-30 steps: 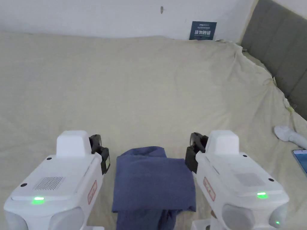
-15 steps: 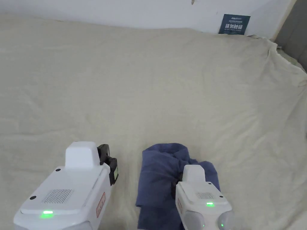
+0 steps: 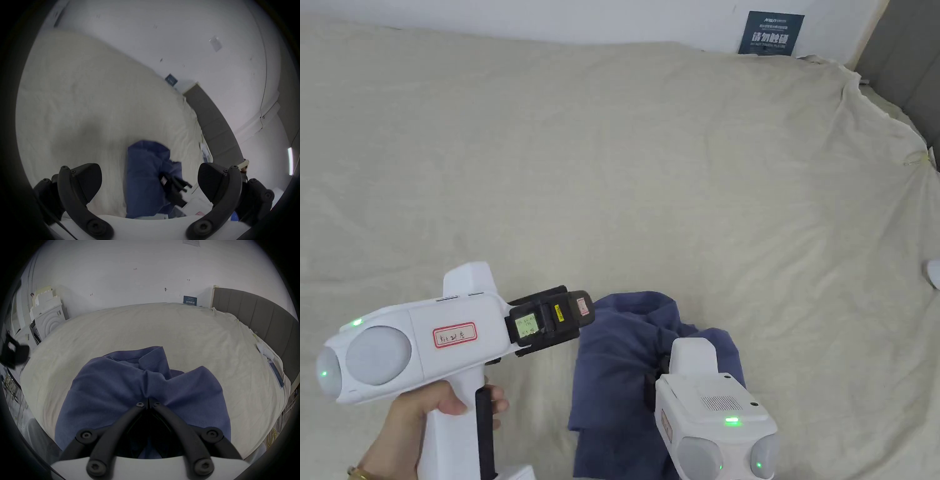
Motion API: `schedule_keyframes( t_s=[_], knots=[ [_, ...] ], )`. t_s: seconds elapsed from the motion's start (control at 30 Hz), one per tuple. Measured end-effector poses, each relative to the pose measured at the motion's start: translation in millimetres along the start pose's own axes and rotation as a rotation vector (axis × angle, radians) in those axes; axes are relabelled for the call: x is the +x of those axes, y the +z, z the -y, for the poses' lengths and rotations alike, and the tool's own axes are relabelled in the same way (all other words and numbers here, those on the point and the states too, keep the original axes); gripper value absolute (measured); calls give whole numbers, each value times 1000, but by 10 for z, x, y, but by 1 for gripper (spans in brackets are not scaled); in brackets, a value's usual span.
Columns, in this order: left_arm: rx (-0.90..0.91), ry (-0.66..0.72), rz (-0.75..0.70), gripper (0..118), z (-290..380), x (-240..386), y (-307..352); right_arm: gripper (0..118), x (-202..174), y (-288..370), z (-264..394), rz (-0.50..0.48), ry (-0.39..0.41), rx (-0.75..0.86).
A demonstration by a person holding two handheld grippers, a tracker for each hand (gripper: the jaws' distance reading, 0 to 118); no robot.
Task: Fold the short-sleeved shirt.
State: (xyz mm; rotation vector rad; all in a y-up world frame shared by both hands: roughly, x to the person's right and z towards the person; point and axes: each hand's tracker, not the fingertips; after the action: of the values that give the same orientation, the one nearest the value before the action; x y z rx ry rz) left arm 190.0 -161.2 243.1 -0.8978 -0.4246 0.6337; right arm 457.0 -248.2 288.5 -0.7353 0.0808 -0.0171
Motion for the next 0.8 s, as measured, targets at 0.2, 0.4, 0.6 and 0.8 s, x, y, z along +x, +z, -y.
schedule_keyframes(
  t_s=[0.2, 0.4, 0.6, 0.8],
  knots=[
    [-312, 118, 192, 118, 12, -531, -520, 0, 25, -1, -30, -18, -7, -13],
    [-397, 138, 317, 118, 75, -652, -829, 0, 63, -9, -55, -36, -32, -24],
    [-448, 105, 338, 118, 52, -506, -1070, 0, 103, -19, -81, -53, -54, -38],
    [-453, -57, 73, 32, 50, -338, -1225, 0, 180, -36, -118, -82, -88, -58]
  ],
)
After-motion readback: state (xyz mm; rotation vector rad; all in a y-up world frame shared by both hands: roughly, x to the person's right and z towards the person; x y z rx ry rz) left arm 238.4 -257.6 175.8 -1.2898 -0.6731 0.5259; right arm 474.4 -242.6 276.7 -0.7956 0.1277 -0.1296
